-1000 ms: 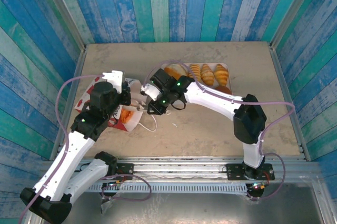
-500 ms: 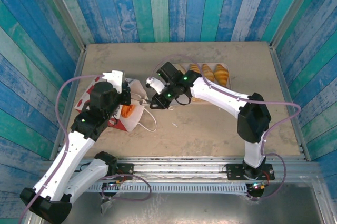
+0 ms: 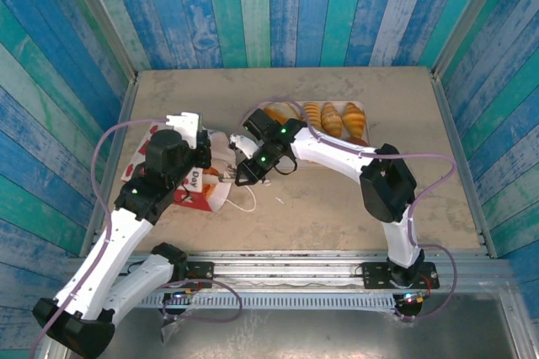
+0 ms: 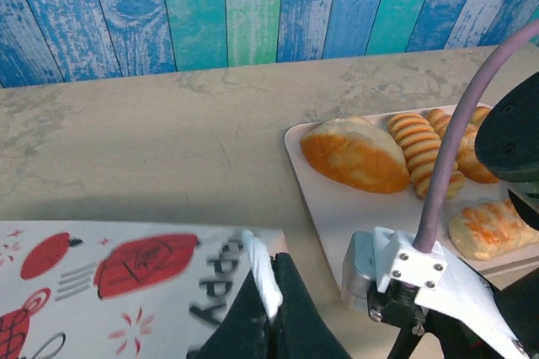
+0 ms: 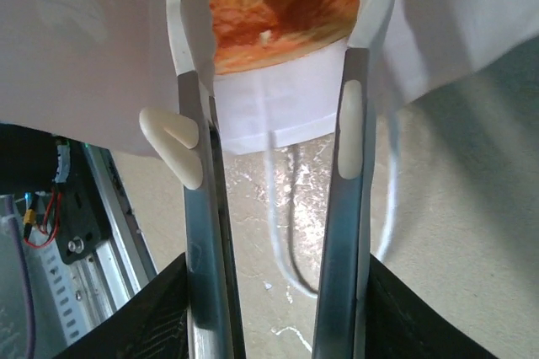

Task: Take the fake bread out of the paper bag

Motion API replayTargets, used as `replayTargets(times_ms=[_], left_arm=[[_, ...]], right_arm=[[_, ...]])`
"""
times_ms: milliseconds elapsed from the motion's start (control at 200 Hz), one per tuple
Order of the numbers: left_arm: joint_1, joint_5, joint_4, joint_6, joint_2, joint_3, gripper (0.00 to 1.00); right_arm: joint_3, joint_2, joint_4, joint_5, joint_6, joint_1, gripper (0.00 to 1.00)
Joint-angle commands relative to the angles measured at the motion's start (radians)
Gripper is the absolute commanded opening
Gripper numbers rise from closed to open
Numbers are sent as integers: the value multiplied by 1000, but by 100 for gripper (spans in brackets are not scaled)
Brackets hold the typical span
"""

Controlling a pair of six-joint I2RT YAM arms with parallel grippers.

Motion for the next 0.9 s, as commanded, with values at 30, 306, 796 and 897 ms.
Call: replayTargets(times_ms=[30,306,796,897], left_arm=[[-2,13,34,-3,-1,6,0],[-2,16,36,0,-5,1,0],[-2,30,42,1,1,3,0],[-2,30,36,1,4,7,0]], right_arm=[[-44,-71,38,34,108,-4,51],[-167,-82,141,-7,205,-4,51],[-187,-50,224,-172,271,8,46],[-209,-58,272,-185,301,7,43]])
